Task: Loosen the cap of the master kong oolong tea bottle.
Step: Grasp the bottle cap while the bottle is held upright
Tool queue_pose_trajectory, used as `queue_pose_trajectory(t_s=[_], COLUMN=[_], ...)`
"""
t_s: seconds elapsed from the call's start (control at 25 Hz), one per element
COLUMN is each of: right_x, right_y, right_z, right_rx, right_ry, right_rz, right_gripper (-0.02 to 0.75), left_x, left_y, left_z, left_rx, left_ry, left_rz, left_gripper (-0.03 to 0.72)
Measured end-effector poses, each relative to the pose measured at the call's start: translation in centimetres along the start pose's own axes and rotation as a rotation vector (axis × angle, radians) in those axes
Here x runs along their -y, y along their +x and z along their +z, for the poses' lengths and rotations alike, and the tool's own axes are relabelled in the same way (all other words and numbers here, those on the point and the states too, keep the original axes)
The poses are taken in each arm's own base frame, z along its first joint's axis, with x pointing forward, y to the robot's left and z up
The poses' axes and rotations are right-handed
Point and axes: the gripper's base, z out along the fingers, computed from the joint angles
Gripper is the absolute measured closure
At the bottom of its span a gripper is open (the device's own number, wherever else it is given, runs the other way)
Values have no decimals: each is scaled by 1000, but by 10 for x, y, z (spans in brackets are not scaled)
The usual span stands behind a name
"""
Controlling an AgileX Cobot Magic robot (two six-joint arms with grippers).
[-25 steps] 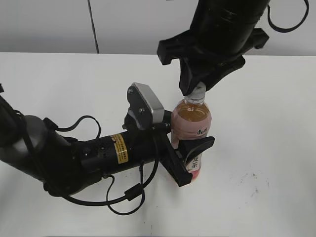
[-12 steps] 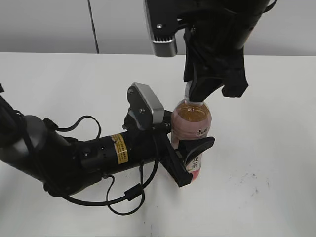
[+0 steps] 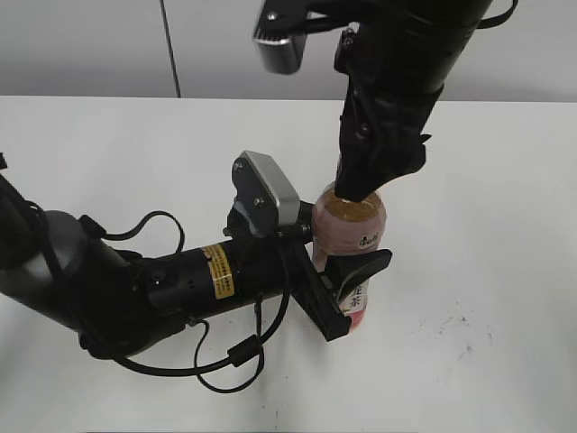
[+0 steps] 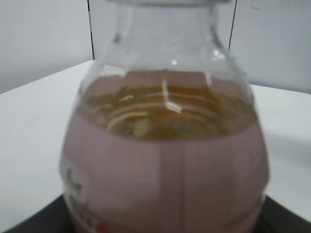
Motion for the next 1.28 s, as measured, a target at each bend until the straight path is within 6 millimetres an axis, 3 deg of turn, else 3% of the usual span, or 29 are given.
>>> queue_pose_trajectory(t_s=[0.12,0.32,0.52,0.84,1.0,1.12,1.28], right_x=[4,12,12,-2,-3,-3,-3], right_y=[-4,-9,-9,7,6,6,6], right_z=[-9,-28,-27,7,8,8,8], right_rx=[27,87,93,-44,-40,-41,-41], right_ry=[24,87,74,22,14,10,1], right_rz=[269,893,1103,1138,1082,900,450], right_gripper=[139,185,190,229,470,461,461], left_x=[0,0,0,0,0,0,0], left_y=[0,0,0,0,0,0,0], left_z=[0,0,0,0,0,0,0], left_rx=[1,1,1,1,2,0,1], left_ry=[0,-1,0,0,0,0,1], left_rz=[0,0,0,0,1,0,2], left_gripper=[288,288,288,288,288,288,288])
